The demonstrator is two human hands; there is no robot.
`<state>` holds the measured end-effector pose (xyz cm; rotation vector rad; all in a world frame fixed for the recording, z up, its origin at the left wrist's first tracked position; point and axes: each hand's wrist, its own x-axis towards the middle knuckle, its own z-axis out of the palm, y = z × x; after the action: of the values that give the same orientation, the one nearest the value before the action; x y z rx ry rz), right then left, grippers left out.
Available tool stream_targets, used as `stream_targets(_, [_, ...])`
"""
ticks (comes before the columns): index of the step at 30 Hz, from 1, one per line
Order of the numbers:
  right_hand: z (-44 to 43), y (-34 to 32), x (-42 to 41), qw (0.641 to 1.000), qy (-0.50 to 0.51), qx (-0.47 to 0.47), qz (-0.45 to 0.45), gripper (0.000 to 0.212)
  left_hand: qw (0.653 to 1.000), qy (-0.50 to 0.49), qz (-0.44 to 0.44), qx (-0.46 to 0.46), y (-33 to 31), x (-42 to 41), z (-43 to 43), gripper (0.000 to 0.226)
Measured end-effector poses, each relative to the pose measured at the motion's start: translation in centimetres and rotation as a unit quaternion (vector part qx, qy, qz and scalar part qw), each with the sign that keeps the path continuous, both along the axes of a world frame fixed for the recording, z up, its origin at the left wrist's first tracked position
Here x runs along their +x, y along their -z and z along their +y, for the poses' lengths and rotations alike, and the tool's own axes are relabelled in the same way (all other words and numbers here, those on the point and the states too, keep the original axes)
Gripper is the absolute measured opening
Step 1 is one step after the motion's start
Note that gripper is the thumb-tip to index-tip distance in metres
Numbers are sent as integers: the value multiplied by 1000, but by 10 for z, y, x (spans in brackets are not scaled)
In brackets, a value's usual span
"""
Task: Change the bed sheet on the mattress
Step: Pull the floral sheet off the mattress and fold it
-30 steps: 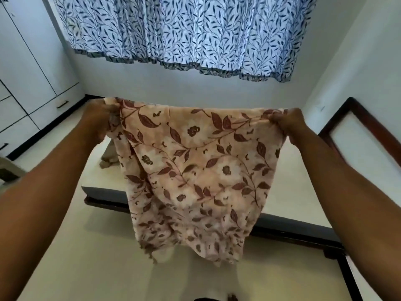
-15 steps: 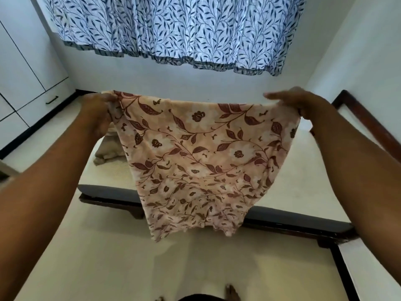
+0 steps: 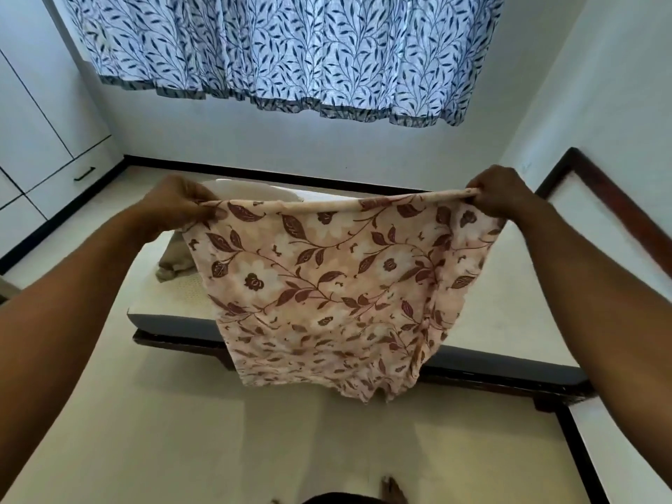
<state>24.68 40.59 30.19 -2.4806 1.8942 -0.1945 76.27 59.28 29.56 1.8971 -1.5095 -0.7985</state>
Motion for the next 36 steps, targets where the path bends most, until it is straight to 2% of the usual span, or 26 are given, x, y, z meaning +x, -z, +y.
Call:
stream_targets(2, [11, 8, -6, 998, -35, -12, -50, 24, 991, -51, -123, -35, 9, 13, -7, 27])
stream_targets(3, [19, 11, -8, 994, -49, -8, -96, 23, 984, -69, -157, -44, 14, 18, -9, 30])
stream_targets(5, [35, 10, -11, 971, -35, 43, -231, 22, 980, -77, -183, -34, 19, 31, -9, 34])
stream_targets(6, [43, 8, -13, 950, -21, 100, -296, 19, 984, -59, -171, -9, 16, 37, -9, 34])
stream_targets(8, [58, -1, -17, 900, -18, 255, -353, 12, 992, 30, -84, 89, 6, 54, -2, 29])
stream_targets(10, [75, -15, -19, 846, -24, 383, -369, 12, 977, 113, 16, 180, -4, 75, 8, 30])
stream_targets(12, [82, -27, -16, 788, -35, 428, -440, 14, 970, 119, 127, 171, -7, 89, 11, 36])
stream_targets(13, [78, -30, -11, 779, -22, 414, -471, 14, 968, 78, 185, 150, -11, 89, 10, 36])
stream_targets(14, [75, -30, -3, 791, 1, 383, -478, 8, 968, 13, 226, 112, -18, 75, 14, 33])
stream_targets(15, [68, -27, 8, 827, 40, 321, -459, 16, 965, -58, 252, 54, -17, 65, 12, 29])
stream_targets(16, [56, -21, 21, 870, 85, 246, -418, 27, 964, -119, 238, 18, -18, 46, 12, 24])
stream_targets(17, [46, -13, 36, 897, 126, 175, -385, 35, 961, -176, 214, -7, -10, 35, 5, 21])
stream_targets(18, [38, -5, 53, 914, 157, 113, -357, 39, 957, -214, 193, -15, -2, 31, -4, 24])
stream_targets(20, [33, 5, 85, 926, 174, 35, -334, 40, 945, -275, 174, -18, 16, 26, -22, 48])
stream_targets(21, [34, 8, 99, 926, 165, 27, -340, 38, 942, -287, 175, -3, 14, 13, -22, 51])
stream_targets(24, [45, 15, 135, 930, 98, 59, -350, 46, 948, -241, 208, 4, 3, -56, -3, 13])
stream_targets(26, [55, 22, 155, 931, 49, 85, -352, 49, 946, -202, 254, -19, 7, -97, 3, 16])
stream_targets(28, [63, 31, 170, 923, 20, 117, -365, 43, 945, -161, 281, -45, 18, -118, 4, 10])
stream_targets(31, [77, 37, 187, 906, -31, 160, -390, 34, 949, -133, 284, -30, 31, -138, -2, 12])
stream_targets(36, [98, 36, 199, 906, -173, 178, -343, 44, 951, -128, 270, -77, 35, -165, -14, 11])
